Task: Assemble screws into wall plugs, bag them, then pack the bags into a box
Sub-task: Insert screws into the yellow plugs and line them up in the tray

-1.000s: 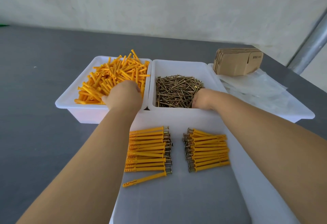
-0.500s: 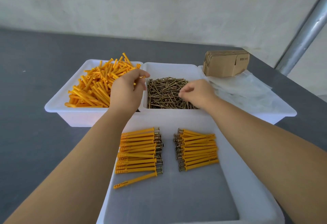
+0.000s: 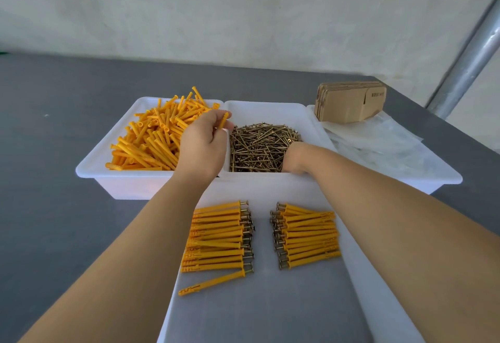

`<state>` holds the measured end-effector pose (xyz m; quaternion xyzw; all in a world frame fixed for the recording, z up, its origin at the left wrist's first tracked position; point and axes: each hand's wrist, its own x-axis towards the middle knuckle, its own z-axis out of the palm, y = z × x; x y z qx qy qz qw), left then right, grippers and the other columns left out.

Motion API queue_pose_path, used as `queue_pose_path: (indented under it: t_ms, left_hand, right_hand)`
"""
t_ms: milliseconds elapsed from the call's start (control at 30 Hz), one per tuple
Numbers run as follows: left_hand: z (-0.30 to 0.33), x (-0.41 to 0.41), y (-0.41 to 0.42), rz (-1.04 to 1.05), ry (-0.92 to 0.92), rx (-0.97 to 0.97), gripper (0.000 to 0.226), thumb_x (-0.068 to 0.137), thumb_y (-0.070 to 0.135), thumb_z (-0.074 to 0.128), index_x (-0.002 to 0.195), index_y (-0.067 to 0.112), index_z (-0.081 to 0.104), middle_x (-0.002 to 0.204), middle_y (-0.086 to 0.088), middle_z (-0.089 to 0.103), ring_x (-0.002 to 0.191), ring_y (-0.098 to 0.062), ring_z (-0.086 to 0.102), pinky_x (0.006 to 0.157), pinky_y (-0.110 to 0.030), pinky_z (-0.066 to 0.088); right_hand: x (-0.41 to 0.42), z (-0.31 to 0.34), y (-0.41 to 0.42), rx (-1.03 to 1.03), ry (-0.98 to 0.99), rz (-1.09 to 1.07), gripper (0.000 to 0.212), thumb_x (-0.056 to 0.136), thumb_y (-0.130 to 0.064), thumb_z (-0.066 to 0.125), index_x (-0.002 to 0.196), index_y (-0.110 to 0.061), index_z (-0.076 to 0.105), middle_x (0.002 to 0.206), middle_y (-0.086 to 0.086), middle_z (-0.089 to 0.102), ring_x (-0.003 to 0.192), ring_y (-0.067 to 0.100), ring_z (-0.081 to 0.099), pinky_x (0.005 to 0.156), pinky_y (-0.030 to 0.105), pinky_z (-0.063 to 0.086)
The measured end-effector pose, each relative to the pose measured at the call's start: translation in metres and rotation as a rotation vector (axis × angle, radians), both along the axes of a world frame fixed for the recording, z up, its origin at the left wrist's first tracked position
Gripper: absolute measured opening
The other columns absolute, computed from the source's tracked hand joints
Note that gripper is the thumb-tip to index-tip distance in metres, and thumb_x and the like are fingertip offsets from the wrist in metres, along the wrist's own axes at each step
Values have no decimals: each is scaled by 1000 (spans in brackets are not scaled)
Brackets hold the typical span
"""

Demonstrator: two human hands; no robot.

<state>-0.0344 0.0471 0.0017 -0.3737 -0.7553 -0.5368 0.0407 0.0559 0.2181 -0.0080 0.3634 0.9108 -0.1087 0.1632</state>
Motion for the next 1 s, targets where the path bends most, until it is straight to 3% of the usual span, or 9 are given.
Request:
queue_pose_path:
  t_ms: [100, 233, 333, 467, 533, 600, 733, 800, 1000]
  left_hand:
    - [0, -2, -2, 45, 103, -75, 42, 98, -1, 44, 137, 8, 56, 114, -9, 55, 99, -12, 50, 85, -15, 37]
    - [1, -2, -6, 90, 81, 5, 34, 95, 2, 56, 124, 17, 65, 109, 0, 56, 71, -13, 70, 74, -39, 58]
    - [3, -1, -9, 124, 67, 96, 21, 87, 6, 69, 101, 21, 68, 82, 16, 63, 60, -4, 68, 60, -29, 52]
    - [6, 2, -9, 97, 34, 119, 21, 82, 7, 75, 91, 24, 68, 80, 16, 68, 74, -4, 67, 69, -20, 55]
    - [4, 4, -7, 15, 0, 136, 20, 84, 3, 72, 98, 17, 68, 90, 8, 73, 85, -2, 69, 76, -31, 60]
    - [3, 7, -5, -56, -4, 139, 19, 89, 3, 68, 105, 13, 68, 102, 4, 72, 96, -4, 68, 81, -42, 60]
    - [4, 12, 0, -116, 88, 90, 12, 97, 16, 59, 102, 16, 70, 99, 5, 72, 97, -6, 65, 81, -36, 55]
    - [6, 17, 0, -116, 187, 44, 14, 100, 20, 55, 101, 21, 69, 94, 7, 70, 91, -5, 62, 73, -27, 47]
    - [7, 22, 1, -163, 444, -182, 26, 102, 17, 49, 121, 14, 66, 87, -7, 56, 83, -26, 54, 68, -34, 42]
  right_hand:
    - [3, -2, 12, -114, 422, -241, 24, 94, -14, 56, 113, -7, 68, 114, 10, 67, 103, 29, 63, 82, 33, 50]
    - [12, -12, 13, 95, 788, -276, 15, 87, -11, 60, 80, -14, 74, 84, 1, 72, 81, 20, 65, 67, 30, 53]
    - [20, -5, 9, 6, 1129, -342, 9, 89, -17, 63, 88, -17, 72, 87, -6, 69, 87, 15, 65, 76, 30, 52]
    - [36, 16, 4, -378, 1441, -516, 8, 83, -14, 71, 79, -21, 70, 91, 3, 75, 93, 19, 72, 91, 43, 57]
    - [45, 25, 0, -558, 1523, -532, 10, 81, -11, 72, 75, -18, 69, 87, 7, 76, 86, 20, 74, 89, 45, 58]
    - [50, 27, -4, -682, 1587, -529, 4, 87, -13, 70, 89, -11, 68, 82, 6, 76, 78, 18, 74, 79, 40, 62]
    - [57, 17, -18, -481, 1564, -416, 10, 96, -19, 60, 95, -13, 67, 61, -3, 65, 43, 9, 52, 49, 27, 50]
    - [59, 11, -26, -302, 1472, -240, 14, 97, -21, 57, 91, -17, 69, 63, -5, 62, 49, 7, 50, 52, 28, 47]
    - [64, 9, -41, 33, 1285, 99, 14, 93, -16, 65, 100, -21, 76, 93, -3, 70, 83, 14, 61, 76, 32, 51]
